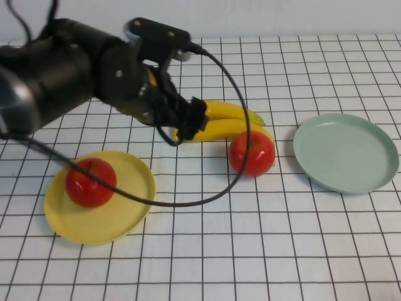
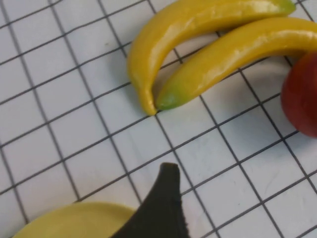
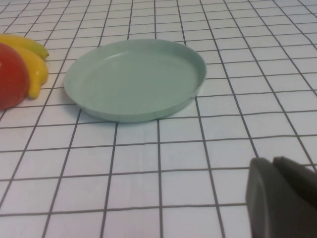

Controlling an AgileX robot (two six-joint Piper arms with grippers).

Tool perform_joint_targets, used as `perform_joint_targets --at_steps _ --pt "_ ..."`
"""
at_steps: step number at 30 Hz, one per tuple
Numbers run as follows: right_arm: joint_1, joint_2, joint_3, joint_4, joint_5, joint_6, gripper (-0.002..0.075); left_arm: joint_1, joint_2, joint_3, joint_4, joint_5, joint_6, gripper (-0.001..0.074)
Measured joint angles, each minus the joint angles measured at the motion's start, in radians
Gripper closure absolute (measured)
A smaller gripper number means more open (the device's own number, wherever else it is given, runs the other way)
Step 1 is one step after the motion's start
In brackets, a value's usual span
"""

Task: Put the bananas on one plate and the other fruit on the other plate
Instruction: Put one type of fruit in the left plate

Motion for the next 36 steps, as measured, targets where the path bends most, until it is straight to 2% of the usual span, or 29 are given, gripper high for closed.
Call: perform_joint_targets --at_steps 8,12,16,23,36 --pt "0.0 0.0 0.0 0.0 0.0 0.0 0.0741 -0.091 0.344 -0.378 -0.026 0.194 0.164 0.0066" --pt "0.0 0.0 0.0 0.0 0.0 0.0 0.0741 -0.102 0.477 -0.566 -0.071 0.273 0.23 0.0066" --pt "0.0 0.0 0.0 0.0 0.0 0.0 0.0741 -0.102 0.549 -0.685 -0.122 0.33 0.28 0.0066" --pt "0.0 0.0 0.0 0.0 0.0 0.0 0.0741 -0.102 0.583 -0.732 -0.2 0.37 0.352 0.0066" --pt "0.0 0.0 0.0 0.0 0.0 0.0 0.0741 -0.102 0.623 -0.738 -0.213 0.381 0.382 0.0066"
